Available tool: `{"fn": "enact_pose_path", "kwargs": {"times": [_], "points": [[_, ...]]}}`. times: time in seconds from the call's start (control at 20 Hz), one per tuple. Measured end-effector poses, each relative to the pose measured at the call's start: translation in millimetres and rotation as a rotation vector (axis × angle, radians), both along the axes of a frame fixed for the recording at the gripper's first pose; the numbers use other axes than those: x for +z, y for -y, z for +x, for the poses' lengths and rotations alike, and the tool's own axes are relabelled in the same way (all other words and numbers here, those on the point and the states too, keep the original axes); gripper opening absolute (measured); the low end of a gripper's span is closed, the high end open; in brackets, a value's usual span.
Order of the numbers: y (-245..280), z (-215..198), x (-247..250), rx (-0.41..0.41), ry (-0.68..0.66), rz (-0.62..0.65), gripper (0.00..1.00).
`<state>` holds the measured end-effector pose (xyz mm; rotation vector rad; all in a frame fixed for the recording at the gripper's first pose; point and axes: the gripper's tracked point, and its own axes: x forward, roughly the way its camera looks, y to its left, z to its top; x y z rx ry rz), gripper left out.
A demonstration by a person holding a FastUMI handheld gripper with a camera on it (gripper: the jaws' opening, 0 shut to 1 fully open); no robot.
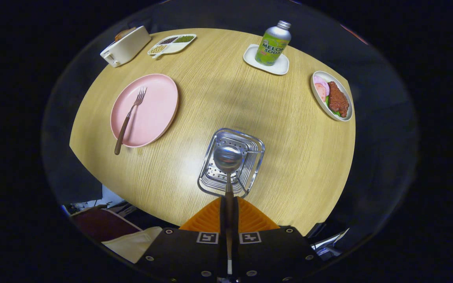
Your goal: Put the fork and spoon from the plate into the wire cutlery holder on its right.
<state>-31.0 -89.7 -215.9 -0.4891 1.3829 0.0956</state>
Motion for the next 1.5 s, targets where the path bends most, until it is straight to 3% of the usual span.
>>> {"fn": "enact_pose_path", "kwargs": {"times": [0.5,0.8,0.9,1.0,1.1,1.15,1.5], "points": [[-5,10,-7,0.047,-0.02,-0.008,0.06],[-9,15,7,0.048,0.043,0.008,0.16],[-12,18,13,0.037,0.088,0.023,0.29],[-18,21,20,0.025,0.135,0.045,0.54],[-29,22,25,0.001,0.177,0.086,0.94],[-34,24,31,-0.003,0.208,0.1,1.0],[-92,26,38,-0.039,0.391,0.228,1.0]]}}
